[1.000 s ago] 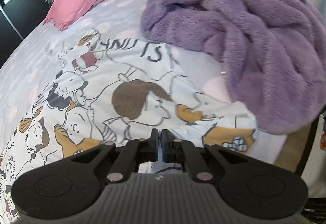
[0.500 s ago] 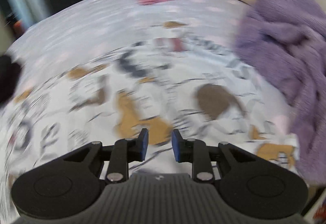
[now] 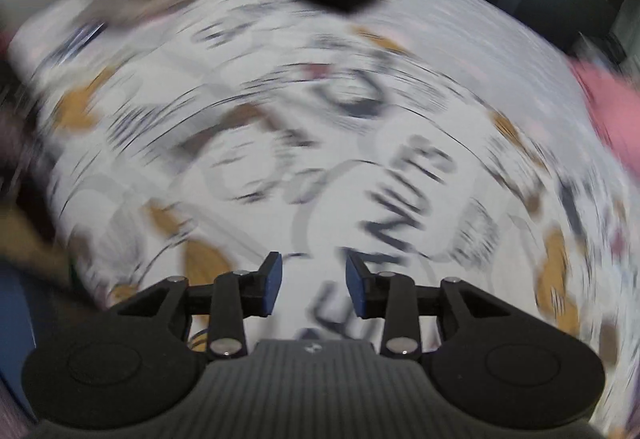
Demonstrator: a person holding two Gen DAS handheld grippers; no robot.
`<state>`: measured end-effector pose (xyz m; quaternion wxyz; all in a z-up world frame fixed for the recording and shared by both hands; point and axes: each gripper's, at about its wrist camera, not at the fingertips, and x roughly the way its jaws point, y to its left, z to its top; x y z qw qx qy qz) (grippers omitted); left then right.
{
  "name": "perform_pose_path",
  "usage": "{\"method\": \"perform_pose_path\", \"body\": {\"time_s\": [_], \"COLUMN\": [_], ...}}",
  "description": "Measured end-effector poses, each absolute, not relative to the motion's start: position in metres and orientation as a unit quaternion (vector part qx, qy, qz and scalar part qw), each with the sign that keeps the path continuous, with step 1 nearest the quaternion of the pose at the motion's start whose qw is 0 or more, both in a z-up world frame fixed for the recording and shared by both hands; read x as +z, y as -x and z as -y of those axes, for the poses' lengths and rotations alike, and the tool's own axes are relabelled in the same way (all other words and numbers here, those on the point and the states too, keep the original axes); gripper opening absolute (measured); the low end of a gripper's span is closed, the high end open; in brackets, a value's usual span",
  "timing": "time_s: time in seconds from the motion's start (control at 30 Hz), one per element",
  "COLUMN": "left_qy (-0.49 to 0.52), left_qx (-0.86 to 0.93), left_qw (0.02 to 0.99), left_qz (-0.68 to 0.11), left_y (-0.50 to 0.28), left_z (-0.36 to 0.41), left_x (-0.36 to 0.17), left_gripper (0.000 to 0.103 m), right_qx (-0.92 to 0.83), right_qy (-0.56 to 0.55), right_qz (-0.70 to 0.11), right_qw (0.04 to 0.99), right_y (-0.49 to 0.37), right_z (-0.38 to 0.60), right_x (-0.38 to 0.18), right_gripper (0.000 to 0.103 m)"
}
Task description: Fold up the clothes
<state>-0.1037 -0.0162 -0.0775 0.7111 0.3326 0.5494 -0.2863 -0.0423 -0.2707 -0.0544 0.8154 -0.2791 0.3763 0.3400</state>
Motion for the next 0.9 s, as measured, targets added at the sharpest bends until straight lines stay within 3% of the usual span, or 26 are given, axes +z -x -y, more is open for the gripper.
{"method": "perform_pose_path", "body": {"time_s": [0.3, 0.67, 0.83, 0.87, 0.9], "left_qy": [-0.342, -0.368, -0.372, -0.373, -0.375], "left_qx": [-0.306, -0.346, -0.351, -0.352, -0.352], "left_qw": [0.719, 0.714, 0.711, 0.710, 0.710], "left_qz": [-0.523, -0.485, -0.483, -0.482, -0.482], "left_y": [0.112, 0.131, 0.133, 0.133, 0.134], "left_z": [0.023, 0.041, 0.045, 0.045, 0.045], "left_x": [-0.073, -0.084, -0.090, -0.091, -0.091], "left_gripper": [0.031, 0.031, 0.041, 0.041, 0.041], "right_qx": [0.456, 0.490, 0.483, 0.482, 0.480], "right_qy": [0.552, 0.692, 0.715, 0.715, 0.712], "right_qz": [-0.208, -0.085, -0.066, -0.063, -0.062], "right_qw": [0.667, 0.524, 0.502, 0.502, 0.508], "right_y": [0.167, 0.210, 0.212, 0.212, 0.211], "right_z": [0.203, 0.202, 0.207, 0.206, 0.206], "right_x": [-0.107, -0.165, -0.175, -0.176, -0.173], "right_gripper": [0.058, 0.058, 0.059, 0.057, 0.046]}}
